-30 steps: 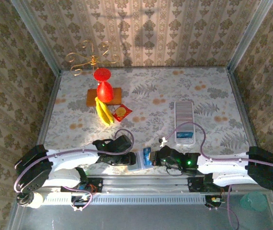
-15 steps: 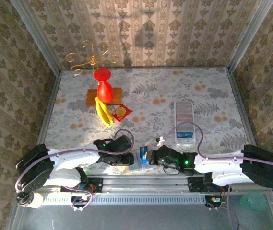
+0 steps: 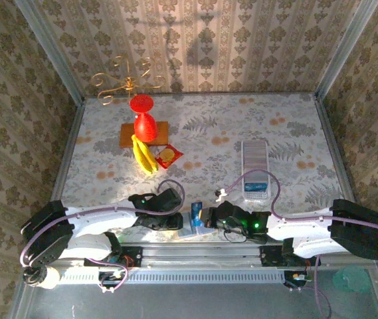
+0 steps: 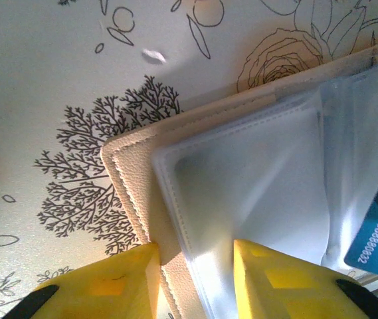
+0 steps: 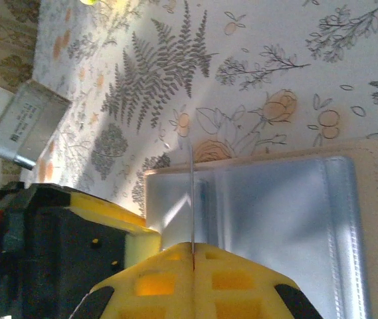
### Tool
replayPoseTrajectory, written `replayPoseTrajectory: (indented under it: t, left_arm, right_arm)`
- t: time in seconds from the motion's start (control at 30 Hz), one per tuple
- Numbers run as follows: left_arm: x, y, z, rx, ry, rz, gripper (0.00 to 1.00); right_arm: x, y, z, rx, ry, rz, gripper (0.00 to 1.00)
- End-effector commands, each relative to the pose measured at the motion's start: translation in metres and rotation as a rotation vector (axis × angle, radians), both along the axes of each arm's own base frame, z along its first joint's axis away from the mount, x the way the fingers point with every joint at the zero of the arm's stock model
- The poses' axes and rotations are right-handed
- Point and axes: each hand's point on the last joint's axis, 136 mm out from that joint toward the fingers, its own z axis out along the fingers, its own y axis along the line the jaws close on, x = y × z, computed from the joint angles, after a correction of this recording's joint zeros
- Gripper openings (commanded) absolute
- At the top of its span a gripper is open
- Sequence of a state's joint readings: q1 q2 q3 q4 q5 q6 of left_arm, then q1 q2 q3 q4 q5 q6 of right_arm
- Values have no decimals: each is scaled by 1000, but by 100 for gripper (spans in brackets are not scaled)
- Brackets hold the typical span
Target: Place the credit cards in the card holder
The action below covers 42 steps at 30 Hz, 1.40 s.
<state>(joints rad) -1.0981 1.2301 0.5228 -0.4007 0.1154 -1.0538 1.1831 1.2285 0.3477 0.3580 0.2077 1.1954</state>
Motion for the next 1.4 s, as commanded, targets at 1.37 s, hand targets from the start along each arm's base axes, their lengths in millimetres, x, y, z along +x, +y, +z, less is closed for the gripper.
replayPoseTrajectory:
  t: [1.37]
  left_arm:
    - [-12, 28, -18, 82, 52, 7, 30]
  right_arm:
    - [-22, -4, -29, 44, 131, 30, 0]
